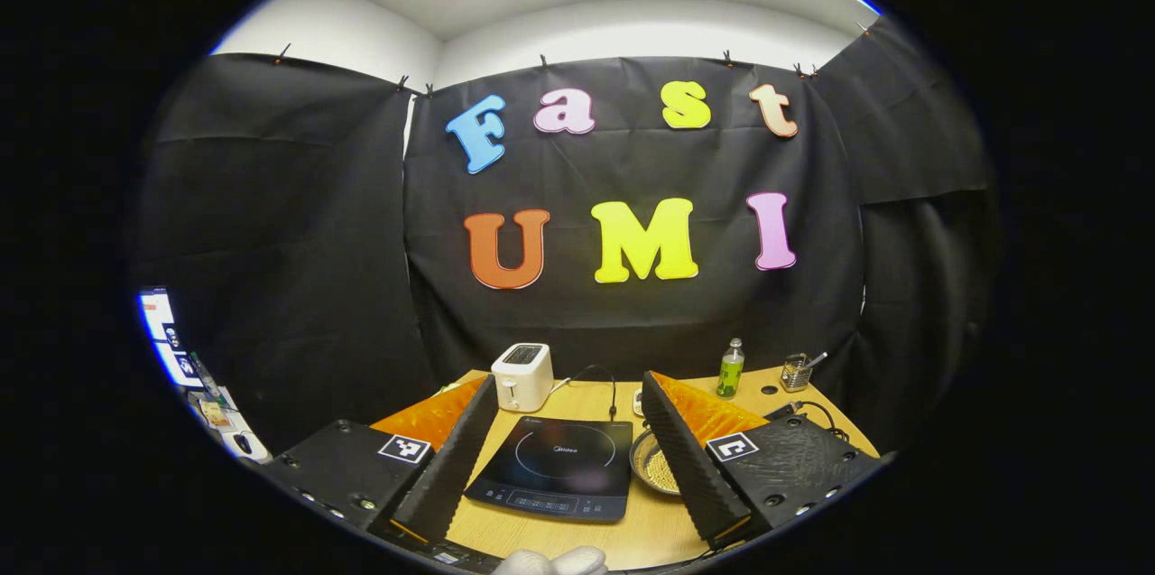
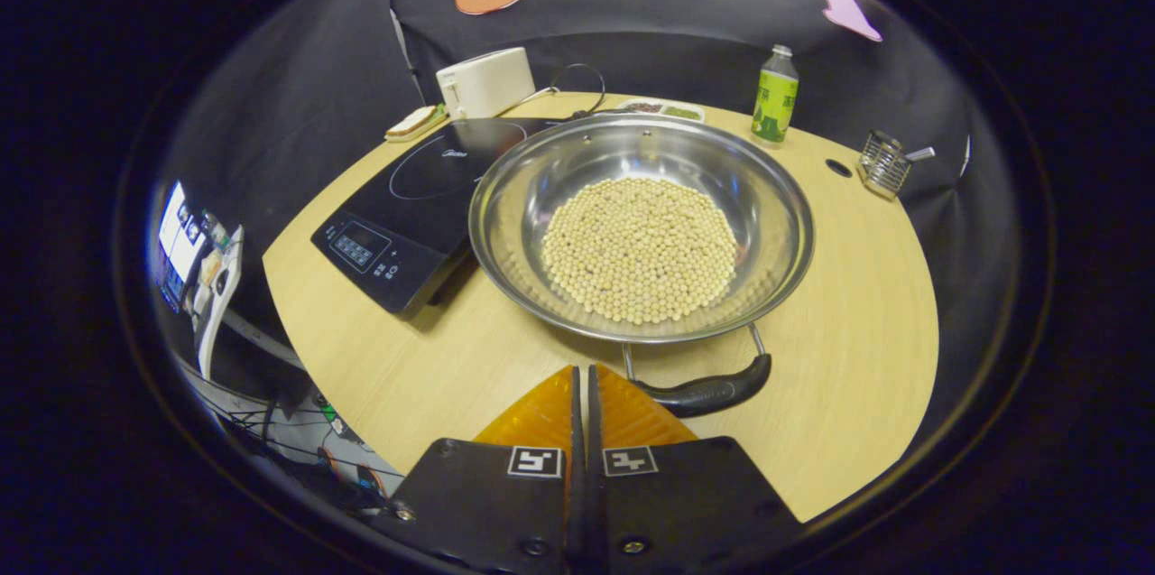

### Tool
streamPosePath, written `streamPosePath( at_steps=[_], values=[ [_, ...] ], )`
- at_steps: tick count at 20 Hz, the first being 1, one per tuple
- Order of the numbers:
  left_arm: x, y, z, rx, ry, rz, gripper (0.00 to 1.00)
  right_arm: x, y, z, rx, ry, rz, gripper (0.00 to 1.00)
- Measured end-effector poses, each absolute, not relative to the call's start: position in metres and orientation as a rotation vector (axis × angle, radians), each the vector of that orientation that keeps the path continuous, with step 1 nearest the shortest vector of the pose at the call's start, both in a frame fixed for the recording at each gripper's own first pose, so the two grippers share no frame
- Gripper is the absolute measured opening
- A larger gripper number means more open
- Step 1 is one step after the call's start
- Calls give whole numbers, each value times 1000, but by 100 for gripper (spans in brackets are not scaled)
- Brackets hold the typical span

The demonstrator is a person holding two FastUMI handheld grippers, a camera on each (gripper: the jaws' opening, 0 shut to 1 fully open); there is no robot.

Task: First push the handle of the pot to place it horizontally, then grasp the pot with both hands and set it on the induction cooktop.

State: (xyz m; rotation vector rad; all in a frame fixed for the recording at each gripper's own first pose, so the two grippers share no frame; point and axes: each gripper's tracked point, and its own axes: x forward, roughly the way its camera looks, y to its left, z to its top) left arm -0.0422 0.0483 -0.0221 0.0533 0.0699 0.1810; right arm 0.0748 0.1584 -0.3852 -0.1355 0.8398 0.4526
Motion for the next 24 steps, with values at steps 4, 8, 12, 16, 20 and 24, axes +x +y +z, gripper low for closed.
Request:
streamPosePath(
  at_steps=[4, 8, 12, 16, 20, 24],
  values=[
    [-36, 39, -23, 48, 76, 167, 96, 78, 146, -386, -148, 835, 443, 0],
    [-30, 35, -24, 44, 76, 172, 96, 82, 136, -387, -153, 834, 442, 1],
    [-24, 31, -25, 44, 80, 174, 96, 91, 120, -386, -152, 835, 426, 1],
    [-17, 26, -30, 40, 87, 180, 96, 104, 103, -384, -156, 833, 407, 4],
    [-8, 21, -31, 38, 91, 191, 96, 118, 87, -382, -161, 835, 397, 1],
    [-1, 15, -34, 48, 103, 205, 96, 130, 72, -381, -167, 840, 395, 1]
  ],
)
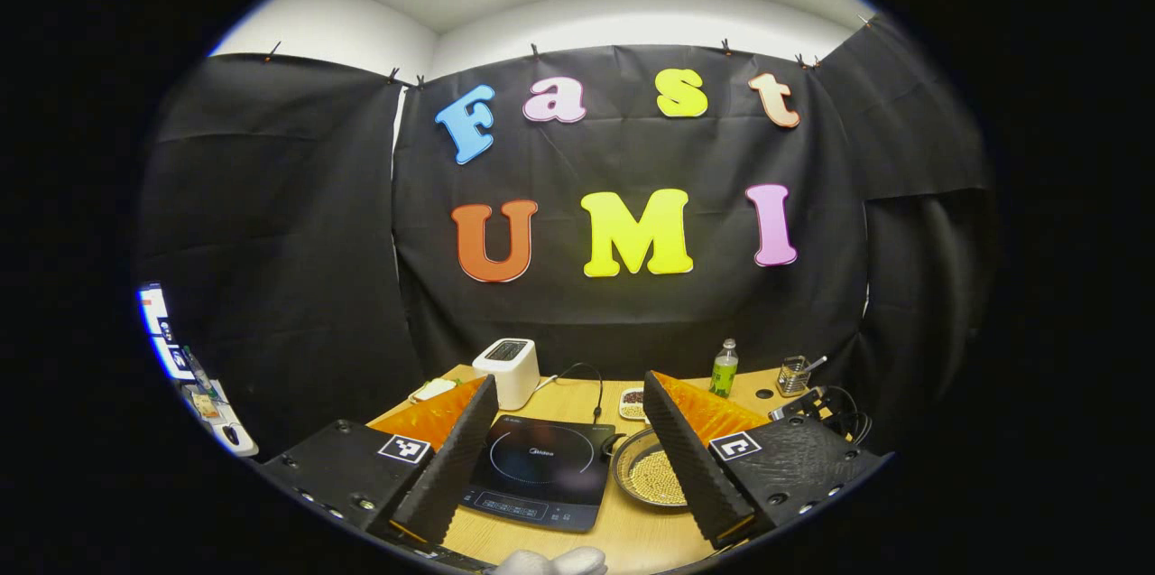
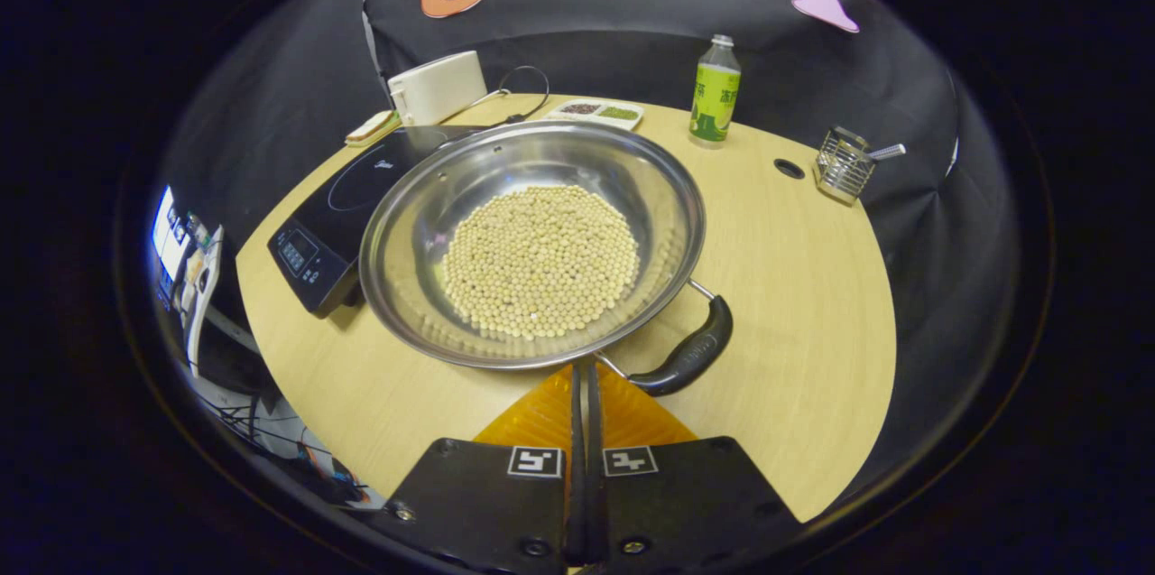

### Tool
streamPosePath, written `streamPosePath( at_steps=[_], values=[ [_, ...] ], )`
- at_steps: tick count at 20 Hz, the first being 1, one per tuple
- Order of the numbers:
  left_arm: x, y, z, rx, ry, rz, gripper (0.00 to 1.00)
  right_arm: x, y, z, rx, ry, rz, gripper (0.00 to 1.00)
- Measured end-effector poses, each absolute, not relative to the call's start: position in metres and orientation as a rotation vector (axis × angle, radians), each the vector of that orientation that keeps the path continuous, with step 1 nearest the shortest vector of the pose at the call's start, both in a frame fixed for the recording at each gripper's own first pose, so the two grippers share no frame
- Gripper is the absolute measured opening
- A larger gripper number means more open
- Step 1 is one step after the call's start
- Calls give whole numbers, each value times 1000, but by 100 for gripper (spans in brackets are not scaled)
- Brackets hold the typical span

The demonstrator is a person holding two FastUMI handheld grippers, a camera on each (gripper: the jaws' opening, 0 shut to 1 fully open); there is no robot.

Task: First push the handle of the pot to place it horizontally, then grasp the pot with both hands and set it on the induction cooktop.

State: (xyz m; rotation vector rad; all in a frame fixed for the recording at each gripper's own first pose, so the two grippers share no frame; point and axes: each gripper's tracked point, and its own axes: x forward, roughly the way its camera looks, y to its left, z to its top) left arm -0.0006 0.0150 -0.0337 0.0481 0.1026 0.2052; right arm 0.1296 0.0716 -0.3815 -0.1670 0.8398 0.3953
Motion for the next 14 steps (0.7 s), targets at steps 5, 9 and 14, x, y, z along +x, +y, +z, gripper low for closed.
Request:
streamPosePath(
  at_steps=[5, 9, 14],
  values=[
    [12, 0, -37, 44, 109, 222, 96, 144, 51, -379, -178, 844, 406, 1],
    [20, -12, -38, 47, 116, 238, 96, 157, 37, -376, -192, 847, 419, 1],
    [25, -25, -43, 45, 126, 269, 96, 171, 25, -374, -224, 850, 450, 1]
  ],
)
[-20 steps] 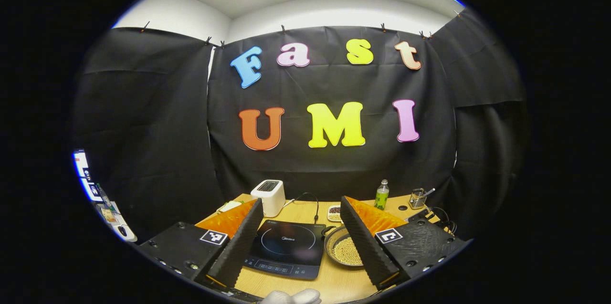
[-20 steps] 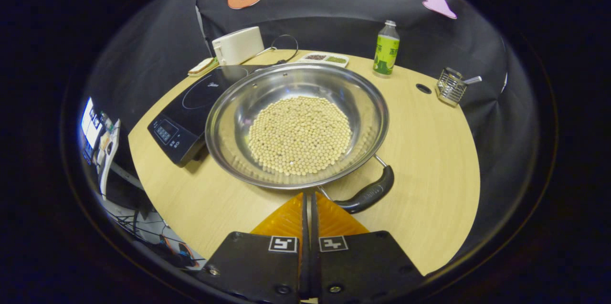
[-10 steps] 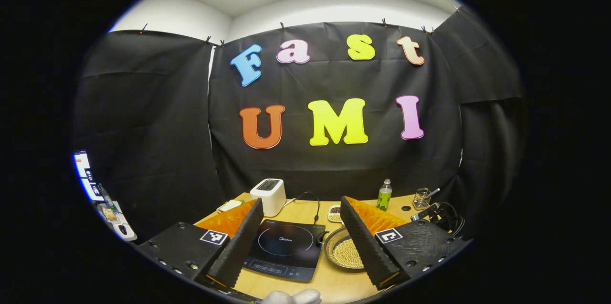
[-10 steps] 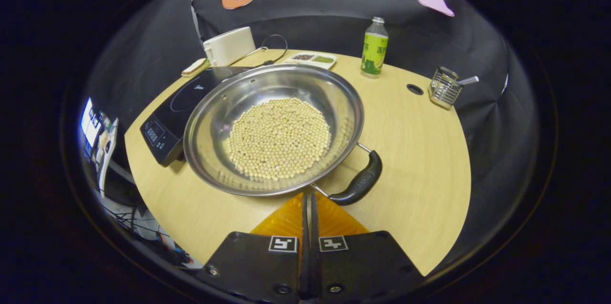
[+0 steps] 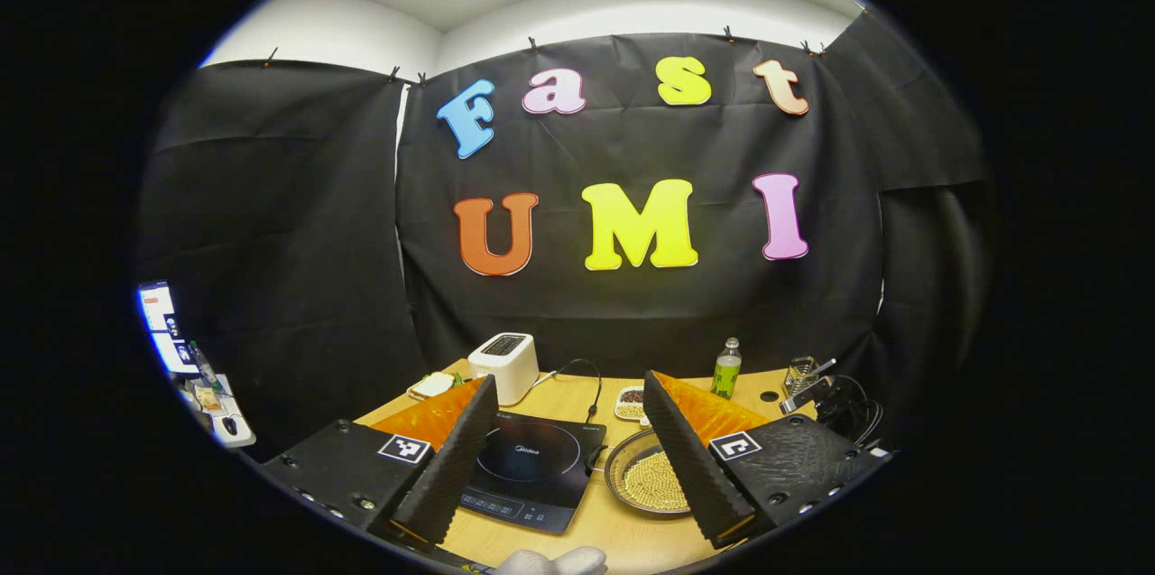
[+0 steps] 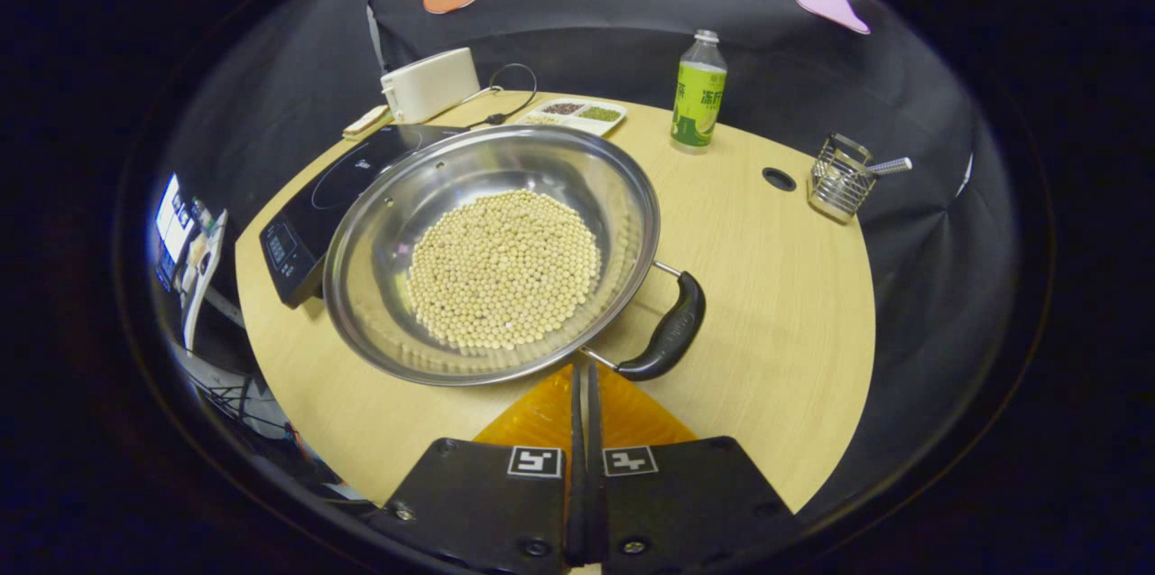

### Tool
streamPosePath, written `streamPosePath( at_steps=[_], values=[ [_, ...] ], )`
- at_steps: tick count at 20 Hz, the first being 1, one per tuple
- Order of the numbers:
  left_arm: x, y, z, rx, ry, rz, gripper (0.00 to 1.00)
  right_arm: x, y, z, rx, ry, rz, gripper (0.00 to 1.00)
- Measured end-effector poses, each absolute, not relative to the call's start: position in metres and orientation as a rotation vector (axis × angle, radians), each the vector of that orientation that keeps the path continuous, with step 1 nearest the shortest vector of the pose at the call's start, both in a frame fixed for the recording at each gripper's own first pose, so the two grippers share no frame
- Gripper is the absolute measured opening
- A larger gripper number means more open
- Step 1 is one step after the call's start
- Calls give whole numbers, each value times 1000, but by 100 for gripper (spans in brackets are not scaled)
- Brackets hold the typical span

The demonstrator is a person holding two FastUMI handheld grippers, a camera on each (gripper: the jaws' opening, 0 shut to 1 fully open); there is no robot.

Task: First push the handle of the pot to place it horizontally, then grasp the pot with both hands and set it on the induction cooktop.

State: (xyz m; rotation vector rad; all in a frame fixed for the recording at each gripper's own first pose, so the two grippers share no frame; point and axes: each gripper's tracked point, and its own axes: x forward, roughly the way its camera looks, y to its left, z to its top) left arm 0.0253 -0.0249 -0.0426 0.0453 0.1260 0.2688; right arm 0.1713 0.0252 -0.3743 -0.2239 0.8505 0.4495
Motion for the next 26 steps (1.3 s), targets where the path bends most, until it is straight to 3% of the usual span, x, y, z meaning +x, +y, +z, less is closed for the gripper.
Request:
streamPosePath(
  at_steps=[3, 4, 5, 12, 17, 18, 19, 26],
  values=[
    [28, -29, -45, 43, 130, 295, 96, 179, 20, -373, -242, 849, 468, 1],
    [29, -31, -46, 38, 133, 299, 96, 182, 18, -373, -248, 850, 472, 6],
    [30, -32, -47, 32, 138, 303, 96, 185, 17, -372, -253, 850, 475, 1],
    [35, -34, -53, 23, 147, 323, 97, 194, 11, -372, -270, 850, 483, 4],
    [38, -33, -58, 22, 159, 294, 96, 192, 10, -366, -263, 837, 458, 0],
    [39, -32, -59, 22, 161, 287, 96, 190, 9, -363, -263, 829, 448, 4],
    [40, -30, -60, 18, 164, 280, 97, 188, 8, -359, -262, 818, 436, 0],
    [50, -30, -81, 20, 199, 161, 96, 162, 5, -333, -207, 749, 348, 4]
  ],
)
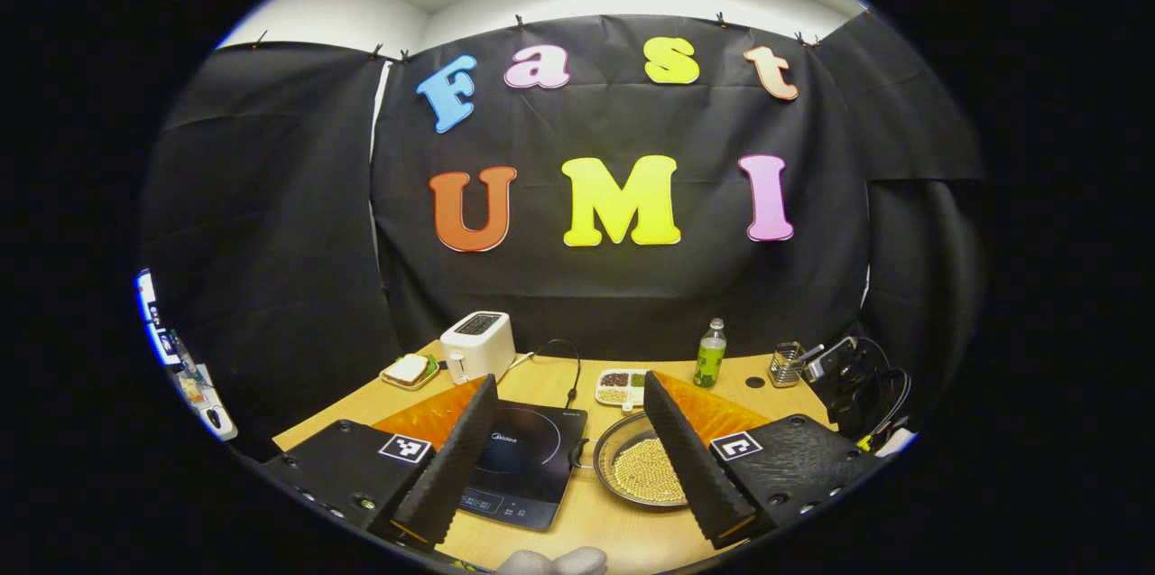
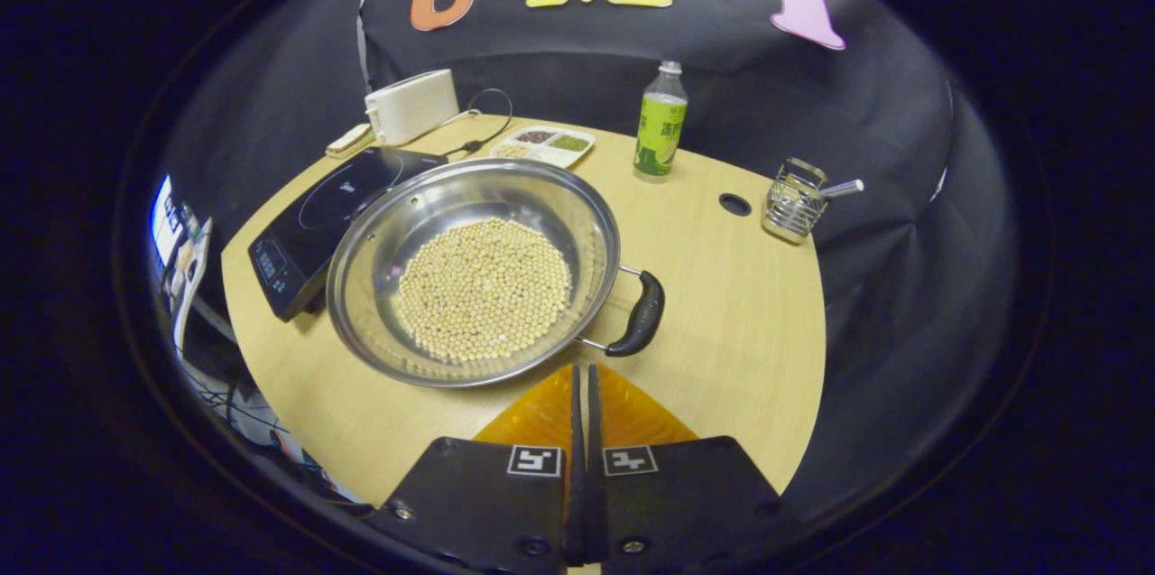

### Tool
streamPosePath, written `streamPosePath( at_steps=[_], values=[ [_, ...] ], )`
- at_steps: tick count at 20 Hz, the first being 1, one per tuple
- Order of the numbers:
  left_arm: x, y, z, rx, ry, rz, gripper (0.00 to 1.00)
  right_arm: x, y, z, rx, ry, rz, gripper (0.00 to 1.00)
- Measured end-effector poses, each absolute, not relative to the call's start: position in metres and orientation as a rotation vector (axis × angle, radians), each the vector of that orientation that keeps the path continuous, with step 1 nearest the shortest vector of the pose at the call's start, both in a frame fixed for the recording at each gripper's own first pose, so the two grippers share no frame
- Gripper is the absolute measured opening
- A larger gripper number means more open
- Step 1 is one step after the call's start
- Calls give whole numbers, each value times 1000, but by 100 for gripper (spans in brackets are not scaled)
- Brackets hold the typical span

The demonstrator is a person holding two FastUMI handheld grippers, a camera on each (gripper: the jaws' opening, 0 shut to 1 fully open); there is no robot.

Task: First push the handle of the pot to place it horizontally, then grasp the pot with both hands and set it on the induction cooktop.

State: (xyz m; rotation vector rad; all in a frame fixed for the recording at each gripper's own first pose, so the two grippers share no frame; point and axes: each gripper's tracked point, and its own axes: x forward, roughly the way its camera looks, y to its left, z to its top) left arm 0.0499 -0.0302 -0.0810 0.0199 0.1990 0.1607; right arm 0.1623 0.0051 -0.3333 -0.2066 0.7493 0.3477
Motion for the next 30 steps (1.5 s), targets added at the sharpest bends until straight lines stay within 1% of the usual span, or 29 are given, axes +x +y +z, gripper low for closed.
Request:
streamPosePath(
  at_steps=[1, 4, 5, 6, 9, 11, 12, 15, 16, 17, 18, 20, 25, 30],
  values=[
    [50, -30, -86, 22, 212, 143, 97, 157, 5, -330, -196, 742, 336, 1],
    [53, -24, -107, 28, 245, 115, 97, 142, 3, -321, -170, 715, 310, 2],
    [55, -25, -114, 27, 260, 98, 97, 137, 2, -318, -160, 709, 301, 4],
    [57, -25, -123, 31, 276, 86, 96, 133, 2, -315, -142, 699, 295, 10],
    [59, -22, -147, 47, 324, 58, 97, 122, 2, -307, -91, 673, 278, 16],
    [64, -19, -167, 50, 356, 50, 97, 118, 4, -303, -62, 663, 274, 43],
    [67, -18, -178, 48, 378, 47, 97, 116, 3, -305, -54, 663, 267, 60],
    [76, -18, -208, 36, 440, 26, 97, 120, 2, -305, -43, 661, 241, 76],
    [80, -18, -220, 32, 462, 16, 97, 123, -1, -307, -41, 656, 229, 86],
    [82, -18, -231, 20, 488, 8, 97, 128, -1, -307, -36, 655, 218, 88],
    [85, -18, -243, 8, 515, 3, 97, 131, 0, -309, -33, 662, 220, 86],
    [92, -15, -263, 0, 555, 11, 97, 140, 1, -314, -25, 680, 223, 89],
    [121, -14, -302, 6, 630, 18, 97, 172, 10, -328, -3, 718, 248, 89],
    [149, -13, -328, 25, 681, 21, 97, 207, 8, -338, 3, 742, 233, 89]
  ],
)
